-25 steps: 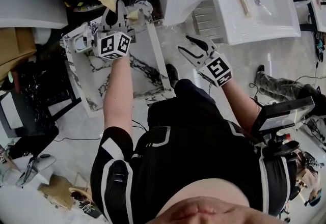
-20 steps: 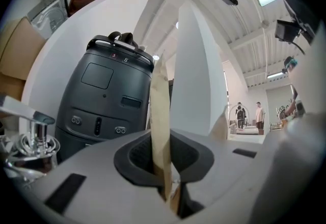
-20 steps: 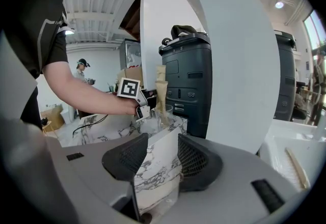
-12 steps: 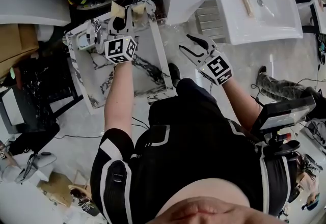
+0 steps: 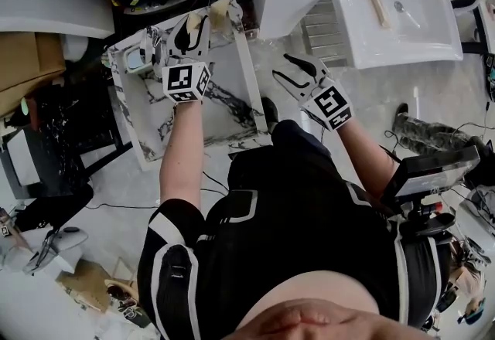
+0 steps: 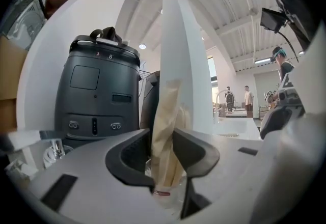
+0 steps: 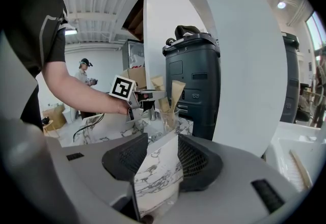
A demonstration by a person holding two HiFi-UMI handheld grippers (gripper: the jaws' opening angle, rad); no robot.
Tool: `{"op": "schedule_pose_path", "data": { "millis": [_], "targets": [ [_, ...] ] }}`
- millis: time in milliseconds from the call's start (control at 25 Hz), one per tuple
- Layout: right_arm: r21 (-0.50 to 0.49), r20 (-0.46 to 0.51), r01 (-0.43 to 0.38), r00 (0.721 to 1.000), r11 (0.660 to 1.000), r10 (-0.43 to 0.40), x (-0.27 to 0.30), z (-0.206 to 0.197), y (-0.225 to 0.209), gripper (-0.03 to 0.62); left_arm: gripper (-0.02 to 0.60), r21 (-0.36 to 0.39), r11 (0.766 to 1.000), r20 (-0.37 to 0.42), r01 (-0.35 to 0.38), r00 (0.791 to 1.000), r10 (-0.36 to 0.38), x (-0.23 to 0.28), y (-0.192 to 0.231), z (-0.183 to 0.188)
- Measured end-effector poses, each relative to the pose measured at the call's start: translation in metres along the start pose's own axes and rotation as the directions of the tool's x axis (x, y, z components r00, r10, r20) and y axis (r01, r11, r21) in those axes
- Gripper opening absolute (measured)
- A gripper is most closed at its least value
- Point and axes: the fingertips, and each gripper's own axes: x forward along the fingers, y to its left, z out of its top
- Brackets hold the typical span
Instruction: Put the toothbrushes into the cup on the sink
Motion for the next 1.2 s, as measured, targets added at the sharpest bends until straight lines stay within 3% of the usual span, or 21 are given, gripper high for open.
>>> {"op": "schedule_pose_path", "data": {
  "millis": [120,160,200,560,760,840,960,1200],
  "targets": [
    [0.009,0.015,0.005,1.000,1.000,-0.005,0.001,0.005,-0.001,0.196,0.125,0.007,1.000,0.031,0.002,1.000,-0.003,-0.007,-0.002,0.015],
    [0.011,0.019,0.005,1.000,1.000,-0.005,0.001,0.007,-0.001,0.196,0.096,0.014,1.000,0.028,0.005,1.000,-0.006,-0.008,-0.002,0.016],
    [0.011,0.023,0.004,1.000,1.000,-0.004,0.002,0.008,0.000,0.196,0.071,0.018,1.000,0.017,0.009,1.000,-0.009,-0.007,-0.002,0.015],
    [0.024,0.027,0.000,1.000,1.000,0.000,0.006,0.009,0.007,0.196,0.048,-0.002,1.000,-0.105,0.024,0.994,-0.024,0.010,0.007,-0.012],
    [0.031,0.022,0.009,1.000,0.999,-0.010,0.003,0.007,0.007,0.196,0.048,-0.004,1.000,-0.120,0.025,0.992,-0.026,0.013,0.006,-0.017],
    [0.039,0.028,0.017,0.999,0.999,-0.018,0.002,0.007,0.005,0.196,0.062,-0.006,1.000,-0.125,0.025,0.992,-0.025,0.014,0.004,-0.018],
    [0.045,0.047,0.038,0.998,0.998,-0.040,0.000,0.014,0.002,0.196,0.144,-0.020,1.000,-0.118,0.013,0.993,-0.015,0.007,0.004,-0.013],
    [0.040,0.081,0.066,0.994,0.997,-0.069,-0.004,0.033,0.017,0.196,0.152,-0.021,1.000,-0.099,0.012,0.995,-0.014,-0.022,0.000,0.009]
  ]
}}
